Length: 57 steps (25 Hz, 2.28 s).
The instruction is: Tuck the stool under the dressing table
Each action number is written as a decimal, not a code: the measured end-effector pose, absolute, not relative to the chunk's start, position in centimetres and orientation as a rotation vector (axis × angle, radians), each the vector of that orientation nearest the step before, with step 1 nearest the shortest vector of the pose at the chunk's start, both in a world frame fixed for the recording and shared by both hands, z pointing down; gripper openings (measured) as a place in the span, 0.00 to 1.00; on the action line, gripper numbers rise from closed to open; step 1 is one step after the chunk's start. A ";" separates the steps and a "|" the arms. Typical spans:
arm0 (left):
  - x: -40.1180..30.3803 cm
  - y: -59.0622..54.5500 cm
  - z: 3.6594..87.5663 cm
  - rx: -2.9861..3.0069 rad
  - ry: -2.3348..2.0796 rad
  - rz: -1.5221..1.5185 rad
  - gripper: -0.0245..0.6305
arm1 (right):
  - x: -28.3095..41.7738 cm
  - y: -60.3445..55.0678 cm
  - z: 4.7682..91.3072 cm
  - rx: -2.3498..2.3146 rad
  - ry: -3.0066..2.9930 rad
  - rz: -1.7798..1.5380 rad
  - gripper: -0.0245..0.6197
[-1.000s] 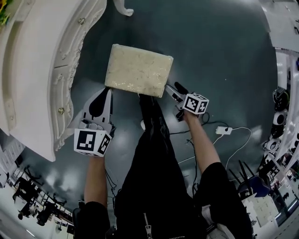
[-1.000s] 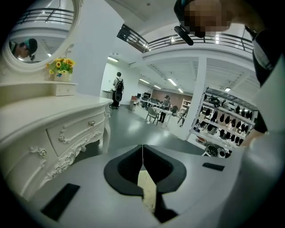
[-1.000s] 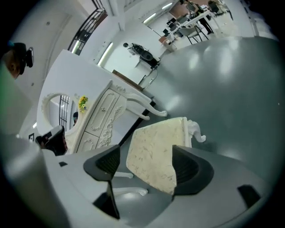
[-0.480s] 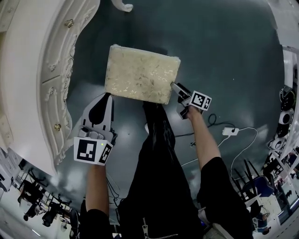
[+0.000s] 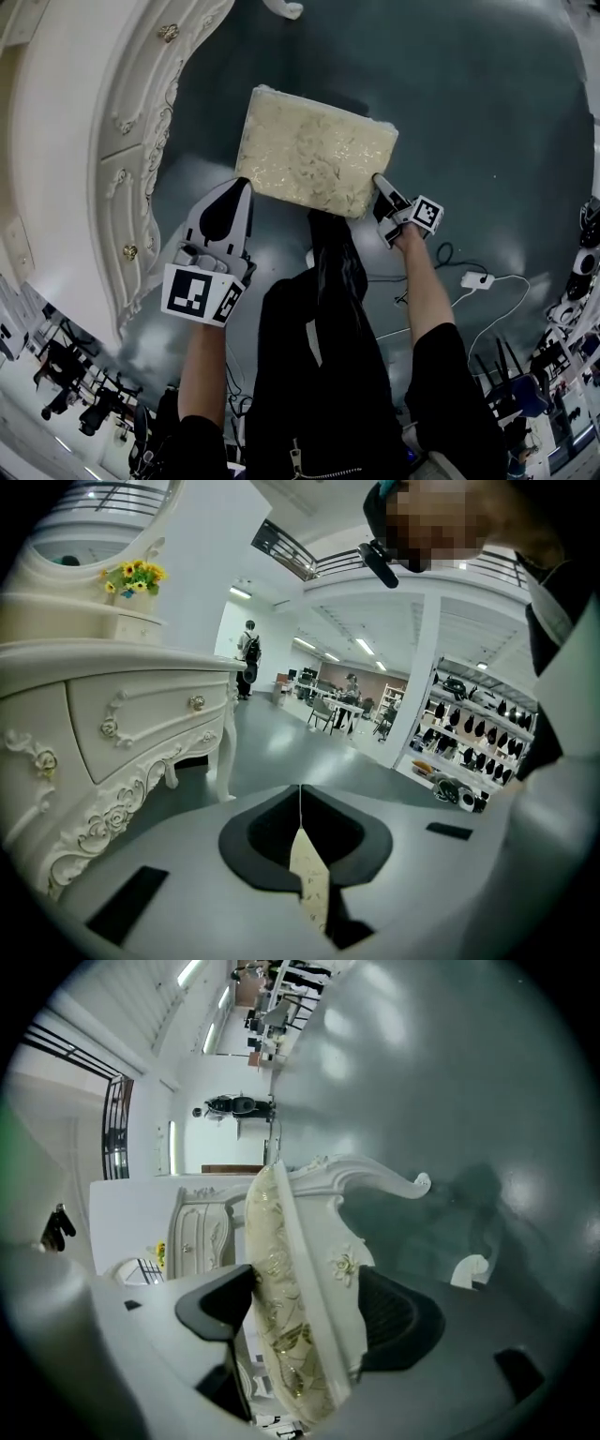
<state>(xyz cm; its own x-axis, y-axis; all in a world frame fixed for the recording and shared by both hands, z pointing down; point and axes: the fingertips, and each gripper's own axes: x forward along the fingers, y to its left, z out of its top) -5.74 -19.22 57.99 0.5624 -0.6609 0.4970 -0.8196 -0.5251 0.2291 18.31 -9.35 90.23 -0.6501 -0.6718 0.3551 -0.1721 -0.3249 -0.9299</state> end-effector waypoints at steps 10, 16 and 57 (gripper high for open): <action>-7.9 -19.8 59.0 2.353 -1.222 0.474 0.07 | 17.8 -9.6 90.0 -1.017 1.526 -2.032 0.52; -8.0 -20.2 59.4 2.366 -1.216 0.461 0.07 | 17.9 -9.7 89.8 -1.063 1.482 -2.010 0.51; -18.5 -17.5 61.3 2.226 -1.470 0.367 0.07 | -9.0 -25.3 88.9 -0.762 1.728 -2.057 0.34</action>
